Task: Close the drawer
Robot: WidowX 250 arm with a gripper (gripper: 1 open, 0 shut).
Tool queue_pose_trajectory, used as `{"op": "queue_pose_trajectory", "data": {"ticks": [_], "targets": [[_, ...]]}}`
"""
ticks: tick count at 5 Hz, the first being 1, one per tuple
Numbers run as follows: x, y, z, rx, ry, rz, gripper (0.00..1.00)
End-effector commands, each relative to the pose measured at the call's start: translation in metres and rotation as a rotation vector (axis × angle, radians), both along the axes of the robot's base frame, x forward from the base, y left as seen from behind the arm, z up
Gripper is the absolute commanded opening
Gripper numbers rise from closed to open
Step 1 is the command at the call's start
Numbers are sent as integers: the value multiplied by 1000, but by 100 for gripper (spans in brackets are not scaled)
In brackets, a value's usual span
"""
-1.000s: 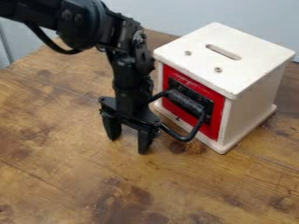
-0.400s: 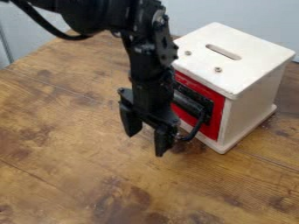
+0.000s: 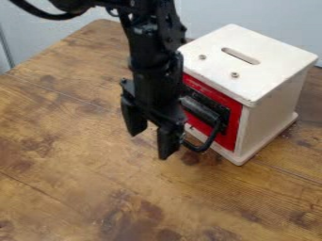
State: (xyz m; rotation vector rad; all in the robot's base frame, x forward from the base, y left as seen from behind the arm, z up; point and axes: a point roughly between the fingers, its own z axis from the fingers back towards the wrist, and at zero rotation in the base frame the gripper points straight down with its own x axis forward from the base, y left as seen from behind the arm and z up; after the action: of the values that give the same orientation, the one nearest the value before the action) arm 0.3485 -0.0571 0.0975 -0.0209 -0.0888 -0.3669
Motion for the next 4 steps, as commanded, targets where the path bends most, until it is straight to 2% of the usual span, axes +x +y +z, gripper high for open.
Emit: {"op": "queue_pose_trajectory", "data": {"ticks": [1, 2, 3, 4], "targets": [[-2, 14, 29, -5, -85, 5, 100], [-16, 17, 26, -6, -92, -13, 100], [-26, 22, 22, -14, -76, -37, 100], [-25, 27, 14, -6, -81, -27, 100]]}}
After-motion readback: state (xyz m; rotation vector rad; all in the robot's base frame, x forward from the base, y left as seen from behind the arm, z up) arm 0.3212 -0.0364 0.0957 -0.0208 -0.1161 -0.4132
